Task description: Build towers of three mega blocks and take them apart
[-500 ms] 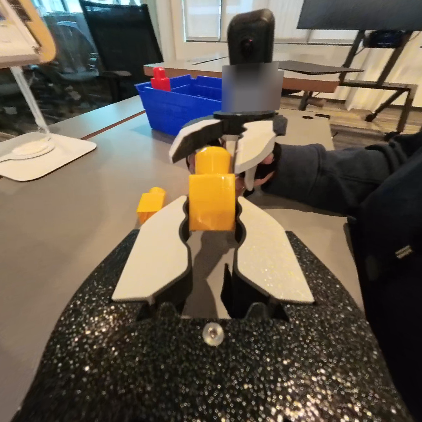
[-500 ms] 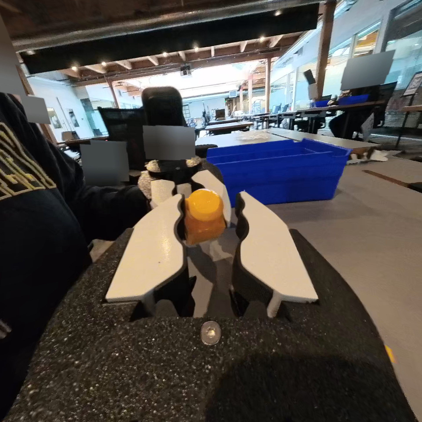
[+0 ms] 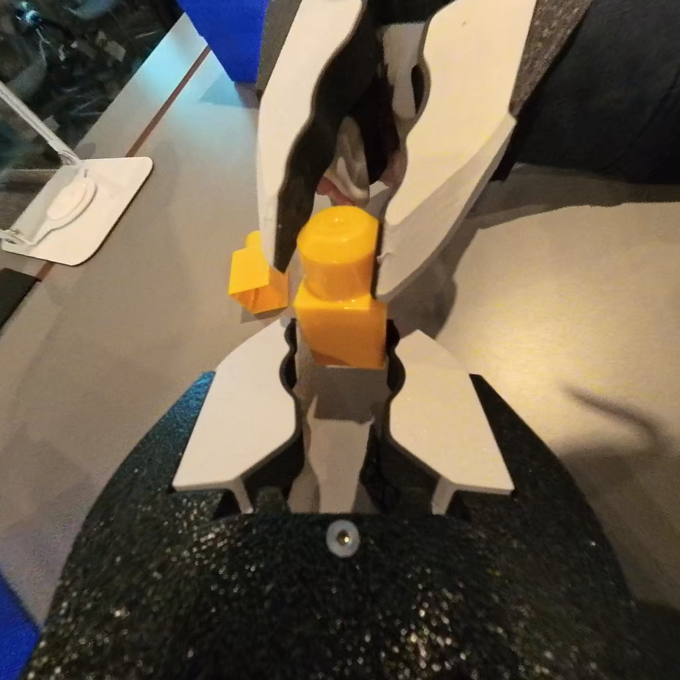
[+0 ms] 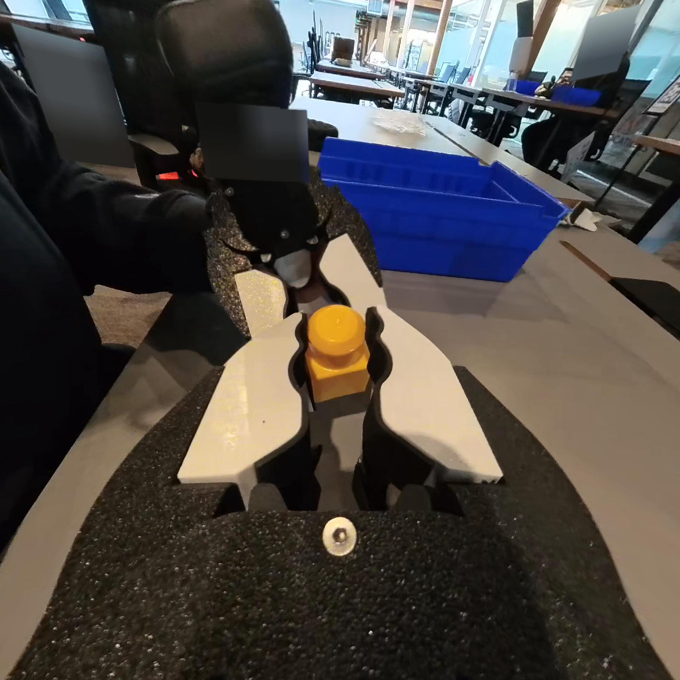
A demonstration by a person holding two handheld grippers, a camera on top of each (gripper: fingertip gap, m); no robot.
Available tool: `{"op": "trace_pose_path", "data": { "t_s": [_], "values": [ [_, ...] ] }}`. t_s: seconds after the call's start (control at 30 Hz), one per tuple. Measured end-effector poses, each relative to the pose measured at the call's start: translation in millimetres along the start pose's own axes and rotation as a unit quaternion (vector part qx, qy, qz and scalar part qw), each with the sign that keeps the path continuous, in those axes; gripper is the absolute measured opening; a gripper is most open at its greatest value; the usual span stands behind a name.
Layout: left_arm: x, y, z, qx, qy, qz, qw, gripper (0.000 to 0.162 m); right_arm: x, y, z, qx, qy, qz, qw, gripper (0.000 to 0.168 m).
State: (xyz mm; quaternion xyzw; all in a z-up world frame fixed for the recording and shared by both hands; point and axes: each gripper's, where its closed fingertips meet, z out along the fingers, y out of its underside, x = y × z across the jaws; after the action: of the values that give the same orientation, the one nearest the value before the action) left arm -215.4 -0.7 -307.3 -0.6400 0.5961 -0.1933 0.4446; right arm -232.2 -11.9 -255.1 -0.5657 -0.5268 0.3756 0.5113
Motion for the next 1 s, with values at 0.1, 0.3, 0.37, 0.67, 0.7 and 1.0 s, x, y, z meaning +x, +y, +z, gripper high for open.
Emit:
{"op": "trace_pose_path", "data": {
  "t_s": [0.1,0.3,0.37,0.67,0.7,1.0],
  "values": [
    [3,-7,1,0.028,0.013,-0.016,0.999,0.038,2,-1,-2,0.007,0.002,0.003,1.0,0.03],
    [4,-18,1,0.068,0.049,-0.057,0.995,0.041,2,0,1,0.006,-0.002,0.003,1.0,0.03],
    [4,-17,2,0.066,0.053,-0.055,0.995,0.039,3,2,1,0.005,0.0,0.004,1.0,0.03],
    [-2,-14,9,0.071,0.027,-0.036,0.996,0.045,7,-4,-2,0.031,0.005,0.014,0.999,0.03],
    [-2,-15,9,0.076,0.026,-0.033,0.996,0.043,8,-5,-2,0.033,0.007,0.013,0.999,0.03],
    [-56,-16,14,0.071,-0.065,0.02,0.995,0.041,55,-5,-31,0.049,0.15,0.001,0.987,0.04]
  ]
}}
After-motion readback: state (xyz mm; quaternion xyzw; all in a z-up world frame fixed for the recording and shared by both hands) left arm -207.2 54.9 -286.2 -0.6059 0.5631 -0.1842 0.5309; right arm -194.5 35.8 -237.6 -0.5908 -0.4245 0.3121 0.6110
